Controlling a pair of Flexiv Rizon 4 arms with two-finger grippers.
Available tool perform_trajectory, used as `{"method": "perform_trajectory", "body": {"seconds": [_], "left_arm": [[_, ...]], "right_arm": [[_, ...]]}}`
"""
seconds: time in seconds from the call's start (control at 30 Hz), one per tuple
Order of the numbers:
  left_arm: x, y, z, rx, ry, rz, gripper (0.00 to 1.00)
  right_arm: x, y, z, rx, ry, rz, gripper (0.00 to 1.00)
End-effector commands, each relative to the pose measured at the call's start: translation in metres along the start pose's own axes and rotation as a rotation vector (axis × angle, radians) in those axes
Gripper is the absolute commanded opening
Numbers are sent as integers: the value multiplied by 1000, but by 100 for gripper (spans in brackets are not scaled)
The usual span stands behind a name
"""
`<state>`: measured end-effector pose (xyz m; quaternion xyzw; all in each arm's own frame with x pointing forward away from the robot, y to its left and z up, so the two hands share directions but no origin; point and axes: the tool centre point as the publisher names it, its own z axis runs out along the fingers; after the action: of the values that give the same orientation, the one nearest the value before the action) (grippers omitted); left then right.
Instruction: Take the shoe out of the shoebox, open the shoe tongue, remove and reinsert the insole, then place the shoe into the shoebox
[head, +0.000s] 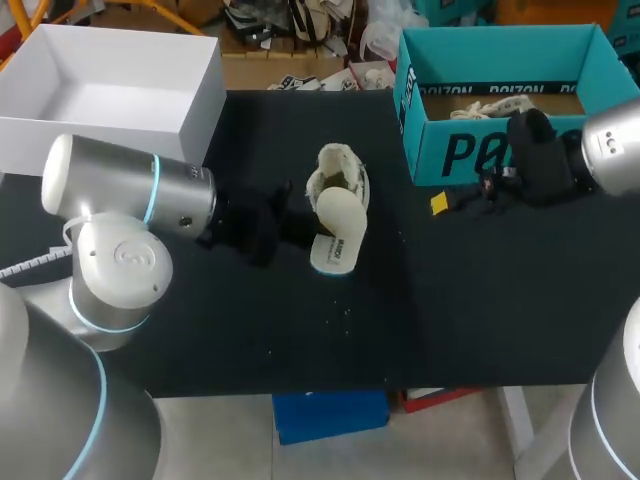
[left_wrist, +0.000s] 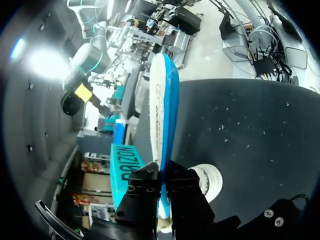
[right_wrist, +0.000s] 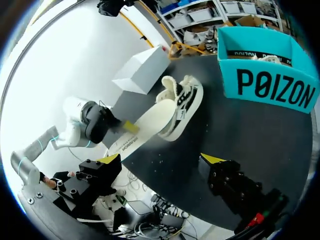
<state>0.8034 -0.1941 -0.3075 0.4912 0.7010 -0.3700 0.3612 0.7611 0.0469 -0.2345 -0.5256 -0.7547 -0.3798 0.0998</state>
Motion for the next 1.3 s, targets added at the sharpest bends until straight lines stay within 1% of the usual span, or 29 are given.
{"method": "perform_trajectory", "body": {"seconds": [0.03,0.13,0.17,0.2,0.37,0.57,0.77,0.8,1.0,1.17,1.3], "left_arm": [[4,3,3,16,-12,4,0],[5,2,6,27,-14,8,0],[5,2,6,32,-16,10,0],[5,2,6,33,-16,11,0],[7,3,10,29,16,-20,0],[7,2,13,45,17,-27,0],[8,1,15,63,23,-22,0],[8,1,15,66,25,-23,0],[7,0,19,94,35,-17,0],[4,1,15,120,125,38,0],[3,0,2,130,186,81,0]], "right_arm": [[8,-7,-1,-43,-163,-165,100],[6,-13,-2,-67,-218,-236,100],[7,-15,-1,-56,-253,-283,100],[6,-17,-1,-33,-272,-278,100],[6,-17,-1,-33,-272,-278,100],[6,-17,-1,-33,-272,-278,100],[3,-28,-8,-53,-279,-298,100],[2,-30,-10,-50,-294,-294,100],[2,-30,-10,-50,-294,-294,100],[2,-30,-10,-50,-294,-294,100],[2,-30,-10,-50,-294,-294,100]]}}
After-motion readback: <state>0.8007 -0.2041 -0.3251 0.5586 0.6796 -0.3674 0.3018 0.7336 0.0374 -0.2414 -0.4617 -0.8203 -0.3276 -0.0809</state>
